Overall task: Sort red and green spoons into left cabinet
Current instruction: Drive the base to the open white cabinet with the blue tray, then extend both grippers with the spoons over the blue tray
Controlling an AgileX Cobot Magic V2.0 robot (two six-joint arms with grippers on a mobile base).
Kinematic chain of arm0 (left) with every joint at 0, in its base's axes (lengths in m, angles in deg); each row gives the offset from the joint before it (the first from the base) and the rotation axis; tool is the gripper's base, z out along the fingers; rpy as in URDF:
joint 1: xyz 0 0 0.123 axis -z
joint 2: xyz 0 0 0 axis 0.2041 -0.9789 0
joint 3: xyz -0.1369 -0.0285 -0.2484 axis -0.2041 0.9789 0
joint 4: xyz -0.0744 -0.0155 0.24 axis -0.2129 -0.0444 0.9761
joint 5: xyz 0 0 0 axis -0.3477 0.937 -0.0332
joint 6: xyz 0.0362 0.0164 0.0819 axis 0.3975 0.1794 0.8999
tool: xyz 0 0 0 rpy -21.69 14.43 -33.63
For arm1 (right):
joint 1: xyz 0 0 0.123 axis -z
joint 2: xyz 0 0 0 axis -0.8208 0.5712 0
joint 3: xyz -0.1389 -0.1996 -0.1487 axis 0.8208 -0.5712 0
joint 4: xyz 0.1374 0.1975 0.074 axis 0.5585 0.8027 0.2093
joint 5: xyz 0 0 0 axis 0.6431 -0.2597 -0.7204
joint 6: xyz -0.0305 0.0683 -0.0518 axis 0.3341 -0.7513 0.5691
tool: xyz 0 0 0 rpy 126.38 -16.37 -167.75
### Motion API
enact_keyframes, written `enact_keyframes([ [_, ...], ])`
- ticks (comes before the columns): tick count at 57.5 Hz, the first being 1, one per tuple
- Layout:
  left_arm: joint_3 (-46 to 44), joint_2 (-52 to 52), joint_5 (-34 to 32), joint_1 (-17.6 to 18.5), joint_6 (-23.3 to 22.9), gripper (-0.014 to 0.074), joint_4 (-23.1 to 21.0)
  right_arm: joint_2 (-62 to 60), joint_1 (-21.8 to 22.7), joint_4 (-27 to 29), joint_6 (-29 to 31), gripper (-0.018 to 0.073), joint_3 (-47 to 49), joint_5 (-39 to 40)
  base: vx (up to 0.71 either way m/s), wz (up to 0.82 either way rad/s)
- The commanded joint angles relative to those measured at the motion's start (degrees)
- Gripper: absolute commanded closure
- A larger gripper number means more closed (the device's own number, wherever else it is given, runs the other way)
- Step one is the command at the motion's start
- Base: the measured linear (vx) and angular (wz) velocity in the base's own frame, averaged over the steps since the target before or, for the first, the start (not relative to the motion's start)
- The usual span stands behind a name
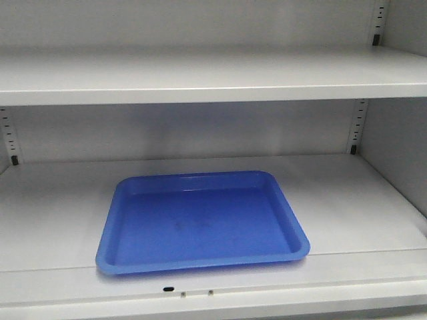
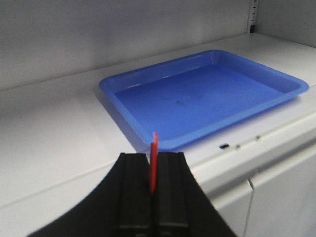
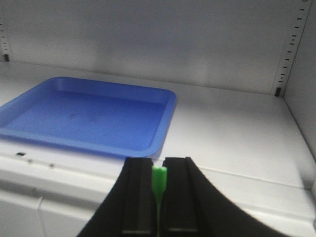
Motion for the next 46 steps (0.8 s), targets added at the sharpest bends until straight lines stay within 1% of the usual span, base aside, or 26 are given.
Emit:
enact_keyframes([
  [1,-1.6,-0.1,-3.5,0.3,-0.5,0.0597,-1.5,0.5,0.3,0.7,0.0,0.0562,1.6,4.3,0.30,-0.16],
  [12,-1.6,-0.1,-3.5,0.3,-0.5,0.0597,-1.5,0.5,0.3,0.7,0.0,0.0562,1.6,4.3,0.29,-0.07],
  [26,-1.6,-0.1,-3.5,0.3,-0.5,0.0597,-1.5,0.5,0.3,0.7,0.0,0.0562,1.6,4.3,0.23,0.13],
  [46,-1.6,-0.1,-3.5,0.3,-0.5,0.0597,-1.5,0.5,0.3,0.7,0.0,0.0562,1.6,4.3,0.11,0.10],
])
